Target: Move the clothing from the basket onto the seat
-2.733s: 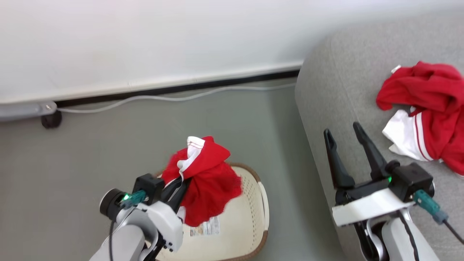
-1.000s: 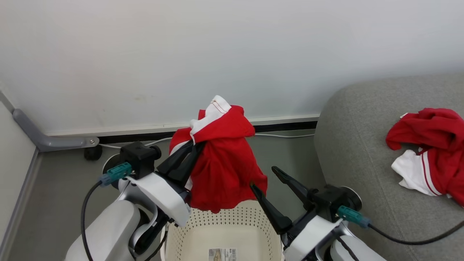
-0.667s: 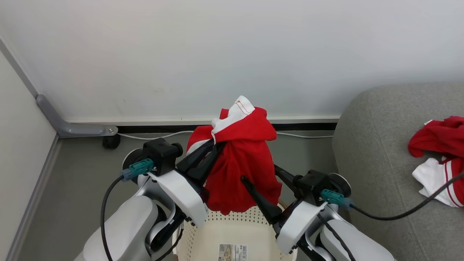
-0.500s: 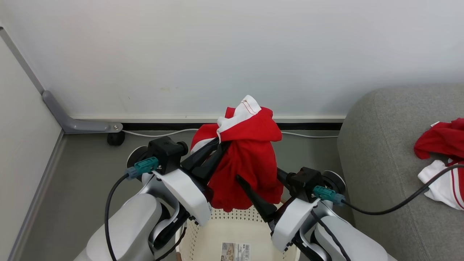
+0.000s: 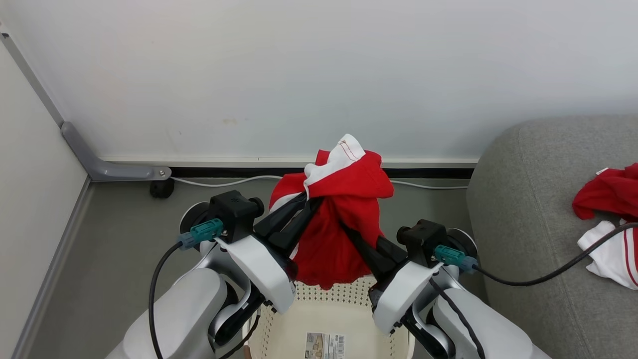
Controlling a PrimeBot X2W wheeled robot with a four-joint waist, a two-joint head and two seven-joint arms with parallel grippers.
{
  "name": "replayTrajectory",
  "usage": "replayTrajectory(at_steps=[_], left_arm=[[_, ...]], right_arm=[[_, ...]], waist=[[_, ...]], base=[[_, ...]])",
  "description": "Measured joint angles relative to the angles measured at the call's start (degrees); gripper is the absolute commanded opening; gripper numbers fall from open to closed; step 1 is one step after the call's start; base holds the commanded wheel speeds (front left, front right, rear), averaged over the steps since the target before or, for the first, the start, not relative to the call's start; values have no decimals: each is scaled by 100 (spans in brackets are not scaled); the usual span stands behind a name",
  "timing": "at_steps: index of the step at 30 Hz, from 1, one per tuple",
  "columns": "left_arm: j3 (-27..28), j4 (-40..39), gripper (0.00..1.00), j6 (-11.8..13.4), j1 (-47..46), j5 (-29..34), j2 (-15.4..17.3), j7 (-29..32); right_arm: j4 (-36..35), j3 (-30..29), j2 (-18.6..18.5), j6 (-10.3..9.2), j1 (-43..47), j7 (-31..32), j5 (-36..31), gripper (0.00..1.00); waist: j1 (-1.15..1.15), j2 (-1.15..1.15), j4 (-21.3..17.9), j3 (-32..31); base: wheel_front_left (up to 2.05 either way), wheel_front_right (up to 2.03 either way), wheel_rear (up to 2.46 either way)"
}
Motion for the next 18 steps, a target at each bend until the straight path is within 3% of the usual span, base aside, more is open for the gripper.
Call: replayTrajectory(at_steps=[9, 11, 12, 14, 15, 18], left_arm=[[9, 22, 0, 8, -1, -32, 16, -96], [25, 23, 37, 25, 0, -52, 31, -135], [37, 24, 49, 31, 3, -52, 36, -155], [55, 22, 93, 65, 16, -53, 67, -204], [67, 16, 100, 66, 31, -56, 90, -227], [145, -80, 100, 143, 144, -107, 188, -345]], right_arm=[[-190, -430, 18, 0, 99, 0, -76, 0], [-285, -571, 27, 0, 183, 0, -121, 0], [-322, -635, 29, 0, 226, 0, -145, 0], [-424, -799, 38, 0, 323, 1, -214, 0], [-475, -876, 40, 0, 368, 0, -254, 0], [-705, -1222, 42, 0, 585, 1, -368, 0]], waist=[[0, 0, -63, -38], [0, 0, -90, -53], [0, 0, -103, -62], [0, 0, -144, -86], [0, 0, -167, -99], [0, 0, -263, -166]], base=[[0, 0, 0], [0, 0, 0], [0, 0, 0], [0, 0, 0], [0, 0, 0], [0, 0, 0]])
